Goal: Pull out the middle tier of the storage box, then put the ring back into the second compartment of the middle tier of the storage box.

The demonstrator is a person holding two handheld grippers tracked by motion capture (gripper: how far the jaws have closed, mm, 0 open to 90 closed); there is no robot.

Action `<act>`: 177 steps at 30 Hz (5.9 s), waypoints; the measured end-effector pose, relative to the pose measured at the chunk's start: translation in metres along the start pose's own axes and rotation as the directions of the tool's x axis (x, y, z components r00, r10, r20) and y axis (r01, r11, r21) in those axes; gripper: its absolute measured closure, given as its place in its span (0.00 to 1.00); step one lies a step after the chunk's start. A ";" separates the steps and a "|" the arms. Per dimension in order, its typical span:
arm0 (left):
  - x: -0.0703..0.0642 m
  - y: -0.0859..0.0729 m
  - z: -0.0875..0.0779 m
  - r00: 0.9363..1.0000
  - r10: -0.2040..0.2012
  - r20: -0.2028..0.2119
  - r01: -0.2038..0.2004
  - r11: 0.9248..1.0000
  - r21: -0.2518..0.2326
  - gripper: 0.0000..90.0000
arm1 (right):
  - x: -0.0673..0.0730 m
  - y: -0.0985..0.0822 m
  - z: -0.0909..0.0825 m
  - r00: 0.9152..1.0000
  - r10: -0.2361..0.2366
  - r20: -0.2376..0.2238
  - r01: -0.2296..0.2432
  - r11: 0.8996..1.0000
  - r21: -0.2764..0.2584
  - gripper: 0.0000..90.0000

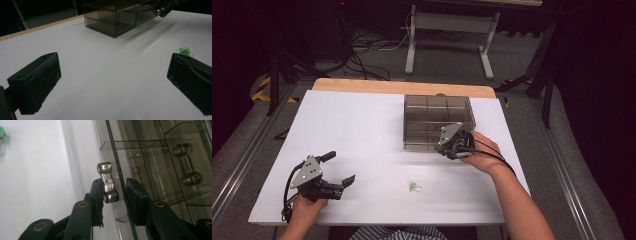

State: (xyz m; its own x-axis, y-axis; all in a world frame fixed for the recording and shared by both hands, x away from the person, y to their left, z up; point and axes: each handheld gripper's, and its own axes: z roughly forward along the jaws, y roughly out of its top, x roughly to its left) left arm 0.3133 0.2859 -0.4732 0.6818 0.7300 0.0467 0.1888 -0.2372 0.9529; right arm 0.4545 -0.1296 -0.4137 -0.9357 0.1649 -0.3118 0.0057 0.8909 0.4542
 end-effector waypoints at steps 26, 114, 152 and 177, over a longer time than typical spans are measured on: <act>0.000 0.000 0.000 1.000 0.000 0.000 0.000 1.000 0.001 0.00 | 0.013 -0.008 0.004 1.000 -0.005 -0.017 0.005 1.000 0.003 0.76; 0.000 0.000 0.000 1.000 0.005 0.003 -0.005 1.000 0.001 0.00 | 0.112 0.026 0.036 0.961 0.175 -0.214 -0.217 0.956 -0.196 0.46; 0.000 0.000 0.000 1.000 0.000 0.002 0.000 1.000 -0.002 0.00 | 0.107 0.027 0.018 0.962 0.197 -0.187 -0.246 0.923 -0.297 0.78; 0.000 0.000 0.000 1.000 0.003 0.001 -0.003 1.000 -0.001 0.00 | 0.100 0.025 0.006 0.966 0.220 -0.139 -0.256 0.899 -0.356 0.78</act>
State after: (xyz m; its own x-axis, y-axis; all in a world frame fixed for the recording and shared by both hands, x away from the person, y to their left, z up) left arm 0.3131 0.2862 -0.4728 0.6833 0.7285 0.0495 0.1857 -0.2389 0.9531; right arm 0.3633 -0.0880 -0.4385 -0.9512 0.2965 -0.0850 0.1193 0.6079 0.7850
